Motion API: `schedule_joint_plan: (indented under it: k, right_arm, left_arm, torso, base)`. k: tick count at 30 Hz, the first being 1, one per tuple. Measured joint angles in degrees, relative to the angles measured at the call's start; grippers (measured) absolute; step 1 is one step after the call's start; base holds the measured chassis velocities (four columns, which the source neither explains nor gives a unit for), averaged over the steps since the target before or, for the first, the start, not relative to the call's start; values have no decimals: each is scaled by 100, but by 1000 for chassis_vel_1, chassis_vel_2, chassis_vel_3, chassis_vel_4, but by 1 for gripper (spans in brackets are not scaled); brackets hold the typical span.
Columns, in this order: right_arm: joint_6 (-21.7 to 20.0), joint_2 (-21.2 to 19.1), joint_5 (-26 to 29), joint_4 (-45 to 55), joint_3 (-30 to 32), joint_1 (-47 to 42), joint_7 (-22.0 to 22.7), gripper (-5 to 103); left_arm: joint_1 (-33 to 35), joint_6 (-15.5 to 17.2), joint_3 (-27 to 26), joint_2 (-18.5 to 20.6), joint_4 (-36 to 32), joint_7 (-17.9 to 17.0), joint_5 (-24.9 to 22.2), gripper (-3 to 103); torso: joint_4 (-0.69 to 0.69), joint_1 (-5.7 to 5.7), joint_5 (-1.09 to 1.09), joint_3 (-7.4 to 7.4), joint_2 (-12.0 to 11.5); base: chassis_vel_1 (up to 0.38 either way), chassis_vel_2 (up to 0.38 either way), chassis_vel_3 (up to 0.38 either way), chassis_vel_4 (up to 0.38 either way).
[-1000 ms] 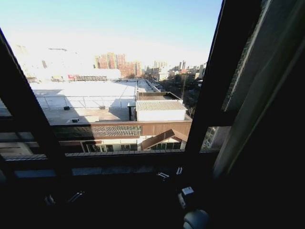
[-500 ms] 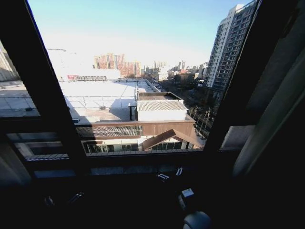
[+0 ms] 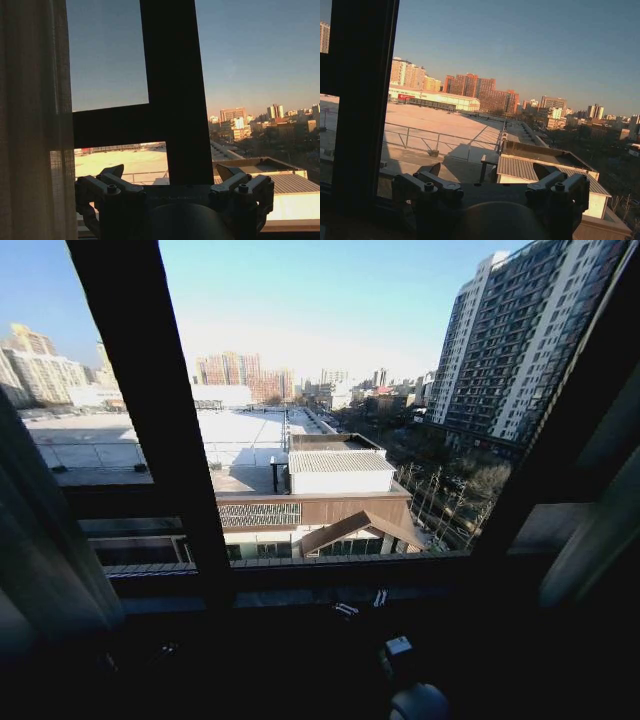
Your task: Open the curtains by pulling them apart, changing their state from closed to fully open.
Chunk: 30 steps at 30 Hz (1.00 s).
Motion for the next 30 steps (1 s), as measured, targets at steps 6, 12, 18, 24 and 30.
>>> schedule_joint_plan:
  k: [6,12,18,24,30]
  right_arm:
    - [4,-2,4,-52,-37,93,-1,100]
    - [5,0,13,-93,-90,136,1,100]
    - [17,17,24,-101,-186,160,9,100]
    - [105,36,72,-161,-219,269,95,100]
    - [106,53,229,-165,-202,367,167,100]
  left_arm:
    - [0,-1,-23,-20,2,2,5,100]
    - [8,1,-44,-29,1,4,5,100]
    - [-24,6,-46,-43,48,4,9,100]
    - [-143,62,-59,-21,122,4,73,100]
    - [-267,223,-93,92,118,2,-16,100]
  torso:
    - [0,0,5,1,-1]
    - [0,0,4,1,-1]
    - [0,1,3,1,-1]
    - [0,0,3,0,0]
    - [0,1,-1,1,-1]
  base:
    - [362,351,-365,-356]
    - [333,338,-326,-354]
    - [355,351,-351,-368]
    - [321,304,-310,-310]
    - [97,89,-88,-109]
